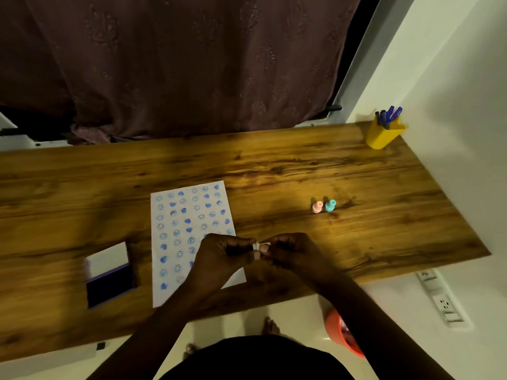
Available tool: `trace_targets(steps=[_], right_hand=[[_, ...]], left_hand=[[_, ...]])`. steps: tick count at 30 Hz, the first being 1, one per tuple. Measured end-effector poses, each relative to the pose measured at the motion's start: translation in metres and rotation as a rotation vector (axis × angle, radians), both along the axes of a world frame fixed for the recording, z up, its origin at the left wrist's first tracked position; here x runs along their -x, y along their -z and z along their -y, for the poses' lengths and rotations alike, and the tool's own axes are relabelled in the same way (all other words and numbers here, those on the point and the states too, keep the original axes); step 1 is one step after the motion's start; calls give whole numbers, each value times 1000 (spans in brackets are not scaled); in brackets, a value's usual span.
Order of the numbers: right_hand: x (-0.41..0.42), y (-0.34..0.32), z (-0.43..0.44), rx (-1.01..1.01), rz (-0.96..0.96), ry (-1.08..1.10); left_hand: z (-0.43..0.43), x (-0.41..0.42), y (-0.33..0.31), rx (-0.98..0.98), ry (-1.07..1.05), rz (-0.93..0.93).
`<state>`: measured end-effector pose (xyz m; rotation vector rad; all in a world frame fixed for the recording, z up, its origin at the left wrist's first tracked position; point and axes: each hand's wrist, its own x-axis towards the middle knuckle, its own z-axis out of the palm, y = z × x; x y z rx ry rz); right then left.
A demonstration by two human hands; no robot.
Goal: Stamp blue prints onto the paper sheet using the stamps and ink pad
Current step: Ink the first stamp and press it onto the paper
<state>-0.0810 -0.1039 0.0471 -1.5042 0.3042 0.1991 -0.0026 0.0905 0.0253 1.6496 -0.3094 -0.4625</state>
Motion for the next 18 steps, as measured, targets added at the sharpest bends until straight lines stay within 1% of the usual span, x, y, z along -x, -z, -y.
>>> trace_targets(steps=[4, 7, 9, 12, 13, 15, 18], right_hand=[[6, 7, 16, -31, -18, 17], [5, 11, 28, 65, 9, -9], [-2, 13, 36, 231, 22, -27], [-17, 23, 43, 681, 38, 10], [-21, 26, 44, 772, 61, 24], [-30, 33, 45, 873, 103, -11], [-44, 43, 47, 983, 51, -117]], left_hand=[[17, 5, 7, -23, 23, 28], [28, 5, 11, -53, 63, 34], [36, 4, 18, -122, 87, 32], [46, -1, 24, -306, 53, 36], [48, -4, 25, -353, 37, 43], [49, -9, 26, -414, 9, 54], [49, -12, 24, -448, -22, 52]])
